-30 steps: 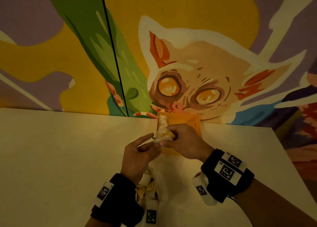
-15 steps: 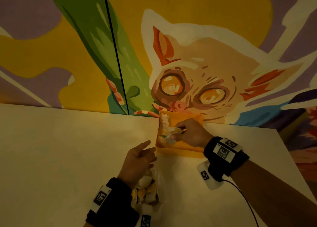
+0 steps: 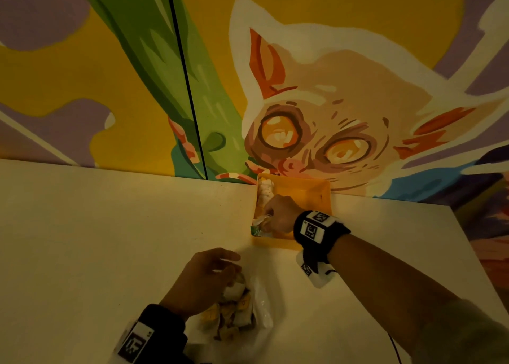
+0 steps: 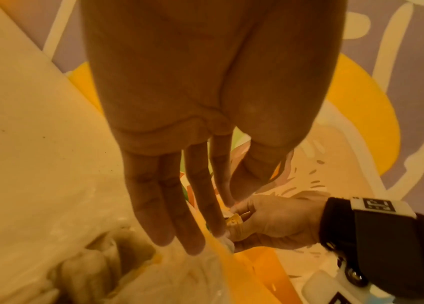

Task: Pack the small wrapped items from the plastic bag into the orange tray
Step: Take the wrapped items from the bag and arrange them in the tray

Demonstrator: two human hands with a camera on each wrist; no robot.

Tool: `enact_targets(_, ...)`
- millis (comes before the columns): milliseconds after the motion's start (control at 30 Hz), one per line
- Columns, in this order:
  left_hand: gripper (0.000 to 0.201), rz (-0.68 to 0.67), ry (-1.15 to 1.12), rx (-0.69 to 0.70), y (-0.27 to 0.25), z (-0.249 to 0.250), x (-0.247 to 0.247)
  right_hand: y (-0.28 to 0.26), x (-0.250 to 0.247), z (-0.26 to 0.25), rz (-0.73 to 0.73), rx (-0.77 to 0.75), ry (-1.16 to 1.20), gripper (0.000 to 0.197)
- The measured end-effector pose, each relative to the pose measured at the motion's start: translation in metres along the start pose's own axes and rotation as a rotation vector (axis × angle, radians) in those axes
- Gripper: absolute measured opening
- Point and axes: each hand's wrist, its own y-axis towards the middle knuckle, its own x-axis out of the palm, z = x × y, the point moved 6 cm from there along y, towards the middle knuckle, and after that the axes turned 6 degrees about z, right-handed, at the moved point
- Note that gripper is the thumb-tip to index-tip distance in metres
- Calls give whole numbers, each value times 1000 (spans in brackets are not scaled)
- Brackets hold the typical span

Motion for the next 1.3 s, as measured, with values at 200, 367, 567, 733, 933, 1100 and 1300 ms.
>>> enact_targets(200, 18, -44, 238, 63, -3, -14, 2, 4, 6, 0, 46, 21, -30, 47)
enact_targets(367, 19, -40, 362, 91, -3, -16, 7, 4, 7, -4, 20, -9, -11, 49)
enact_targets(567, 26, 13, 498, 154, -15, -9, 6, -18, -16, 1, 116, 28, 130, 45)
enact_targets(733, 30, -69, 599, 233, -19, -9, 33, -74, -20, -7, 325, -32, 341, 24)
enact_targets(933, 42, -149, 934, 237, -2, -32, 58, -139, 31, -21, 145, -108, 418, 10)
enact_targets(1100, 31, -87, 914, 251, 3, -38, 51, -169, 65, -18, 102, -80, 388, 9)
enact_targets(1300, 21, 70, 593, 230, -19, -16, 32, -182, 92, -26, 114, -142, 147, 27)
